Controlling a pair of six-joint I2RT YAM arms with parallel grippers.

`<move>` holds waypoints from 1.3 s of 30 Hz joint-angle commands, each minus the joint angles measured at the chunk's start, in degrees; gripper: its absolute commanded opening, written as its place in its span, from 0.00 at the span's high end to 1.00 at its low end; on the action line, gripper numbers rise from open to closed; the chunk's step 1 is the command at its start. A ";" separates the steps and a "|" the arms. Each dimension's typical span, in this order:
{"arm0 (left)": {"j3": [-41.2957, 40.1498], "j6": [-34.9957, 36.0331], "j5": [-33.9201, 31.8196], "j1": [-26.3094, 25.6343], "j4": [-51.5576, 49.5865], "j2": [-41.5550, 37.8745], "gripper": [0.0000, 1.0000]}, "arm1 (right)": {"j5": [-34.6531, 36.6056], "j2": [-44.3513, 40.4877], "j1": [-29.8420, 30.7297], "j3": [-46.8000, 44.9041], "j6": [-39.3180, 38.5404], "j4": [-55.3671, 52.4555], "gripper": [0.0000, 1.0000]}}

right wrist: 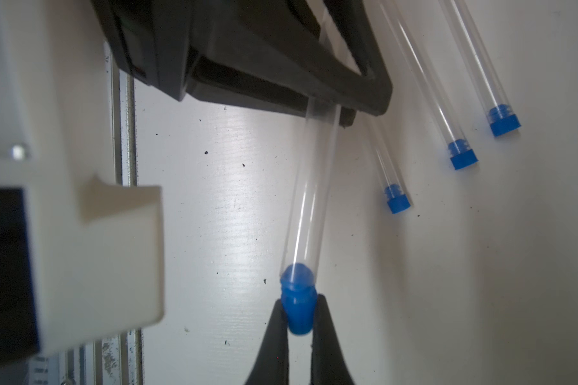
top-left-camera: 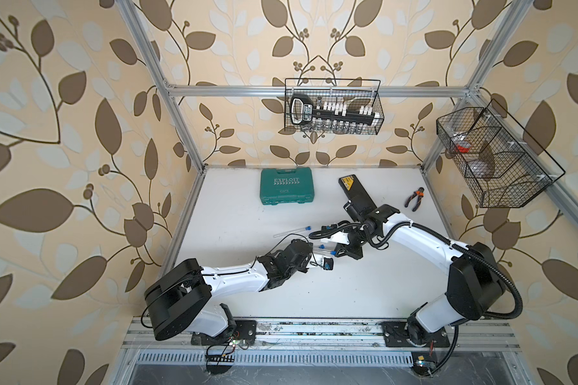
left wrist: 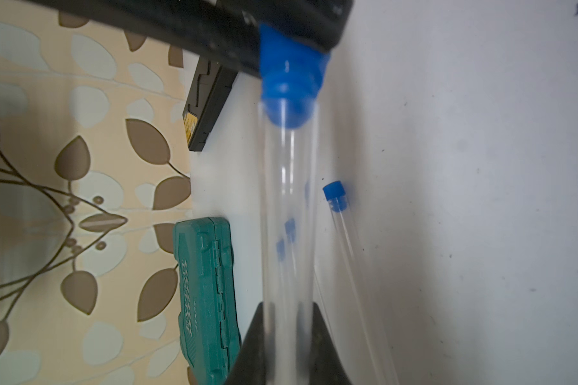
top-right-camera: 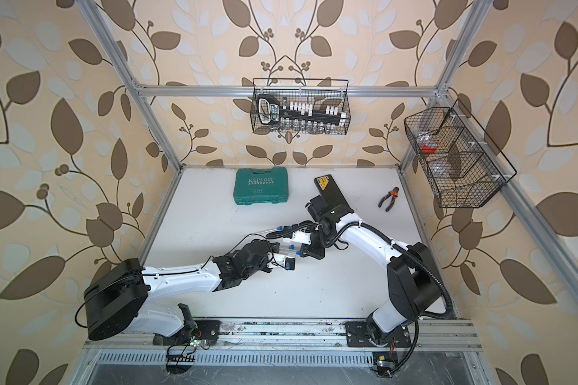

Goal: Insert stoppers into test tubes
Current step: Insert the stopper into the test tube.

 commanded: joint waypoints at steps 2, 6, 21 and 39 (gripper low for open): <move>2.11 4.14 2.61 -2.21 1.09 0.73 1.00 | -5.12 1.17 -0.10 5.77 2.54 1.03 1.00; 1.81 4.75 2.59 -2.21 1.52 0.37 1.00 | -2.22 3.65 -0.30 9.77 10.20 0.76 0.99; -3.69 12.16 11.40 -2.91 9.92 -4.37 1.00 | -15.78 2.62 0.49 13.39 18.61 4.48 1.00; -2.04 11.09 22.53 -4.41 5.89 -10.95 1.00 | -17.86 -2.40 3.06 8.93 28.59 18.47 1.00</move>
